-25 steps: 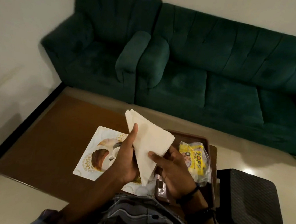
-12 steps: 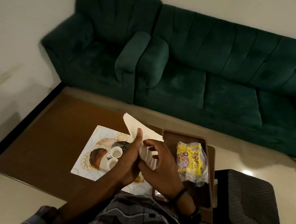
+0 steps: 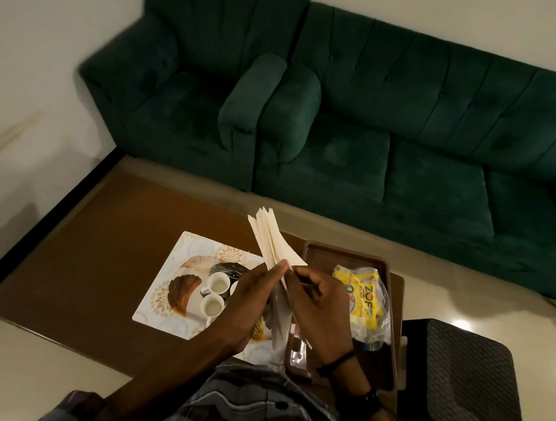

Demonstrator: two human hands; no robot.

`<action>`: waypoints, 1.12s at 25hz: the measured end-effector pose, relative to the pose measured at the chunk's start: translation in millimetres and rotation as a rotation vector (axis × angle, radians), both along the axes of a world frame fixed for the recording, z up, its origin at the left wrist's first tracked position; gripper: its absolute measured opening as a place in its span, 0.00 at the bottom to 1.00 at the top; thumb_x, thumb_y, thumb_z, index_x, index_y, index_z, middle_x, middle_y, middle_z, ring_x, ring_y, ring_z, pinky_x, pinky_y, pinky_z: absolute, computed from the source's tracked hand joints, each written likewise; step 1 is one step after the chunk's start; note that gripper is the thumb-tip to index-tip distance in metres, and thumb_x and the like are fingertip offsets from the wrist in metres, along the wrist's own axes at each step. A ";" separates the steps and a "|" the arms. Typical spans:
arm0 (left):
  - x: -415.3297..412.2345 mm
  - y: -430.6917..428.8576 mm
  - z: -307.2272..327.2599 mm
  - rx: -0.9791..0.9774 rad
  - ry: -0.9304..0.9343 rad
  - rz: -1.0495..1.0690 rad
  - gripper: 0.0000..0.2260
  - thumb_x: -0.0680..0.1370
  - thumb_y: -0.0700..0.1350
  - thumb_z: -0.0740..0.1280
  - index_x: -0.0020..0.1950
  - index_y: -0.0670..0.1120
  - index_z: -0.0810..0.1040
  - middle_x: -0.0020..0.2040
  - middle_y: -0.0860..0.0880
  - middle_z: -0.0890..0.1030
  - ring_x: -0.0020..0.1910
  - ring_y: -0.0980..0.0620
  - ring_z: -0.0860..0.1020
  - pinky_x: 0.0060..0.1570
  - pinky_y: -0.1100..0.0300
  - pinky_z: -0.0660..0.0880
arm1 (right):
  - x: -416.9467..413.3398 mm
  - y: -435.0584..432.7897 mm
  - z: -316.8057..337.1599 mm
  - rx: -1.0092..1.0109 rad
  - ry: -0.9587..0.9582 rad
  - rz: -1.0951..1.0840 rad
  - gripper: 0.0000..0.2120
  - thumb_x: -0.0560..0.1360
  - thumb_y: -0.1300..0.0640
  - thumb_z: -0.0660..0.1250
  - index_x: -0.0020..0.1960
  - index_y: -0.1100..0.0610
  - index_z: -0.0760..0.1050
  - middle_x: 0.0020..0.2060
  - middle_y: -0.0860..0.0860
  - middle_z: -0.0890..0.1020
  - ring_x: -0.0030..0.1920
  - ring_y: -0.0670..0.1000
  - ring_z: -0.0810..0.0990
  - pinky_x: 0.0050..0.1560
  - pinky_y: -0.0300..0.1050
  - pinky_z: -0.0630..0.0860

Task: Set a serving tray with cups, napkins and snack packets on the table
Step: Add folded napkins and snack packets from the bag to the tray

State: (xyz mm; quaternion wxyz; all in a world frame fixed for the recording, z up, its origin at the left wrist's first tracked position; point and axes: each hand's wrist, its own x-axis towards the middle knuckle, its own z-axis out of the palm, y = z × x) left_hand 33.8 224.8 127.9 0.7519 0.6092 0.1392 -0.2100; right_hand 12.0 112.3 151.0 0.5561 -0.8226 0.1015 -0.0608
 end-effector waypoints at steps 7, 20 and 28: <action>3.7 -4.4 -4.5 0.111 -0.068 -0.004 0.14 0.79 0.54 0.62 0.37 0.67 0.81 0.37 0.66 0.83 0.40 0.65 0.81 0.36 0.70 0.75 | 0.9 -8.1 -1.7 -0.041 -0.073 -0.059 0.04 0.74 0.58 0.70 0.47 0.53 0.84 0.38 0.39 0.82 0.39 0.34 0.81 0.40 0.25 0.75; 3.4 -10.7 -8.5 0.082 -0.124 -0.009 0.11 0.82 0.42 0.59 0.44 0.56 0.73 0.33 0.70 0.81 0.37 0.74 0.78 0.35 0.78 0.72 | 0.4 -3.2 -8.1 -0.539 -0.272 0.001 0.10 0.71 0.61 0.71 0.53 0.60 0.81 0.46 0.57 0.83 0.43 0.55 0.83 0.42 0.42 0.78; 4.3 -10.1 -5.8 0.038 -0.072 -0.005 0.06 0.80 0.49 0.61 0.47 0.55 0.77 0.36 0.65 0.84 0.38 0.68 0.81 0.34 0.74 0.74 | 0.6 -7.4 -5.6 -0.602 -0.339 -0.054 0.11 0.71 0.62 0.69 0.52 0.62 0.80 0.45 0.58 0.83 0.42 0.56 0.83 0.40 0.43 0.79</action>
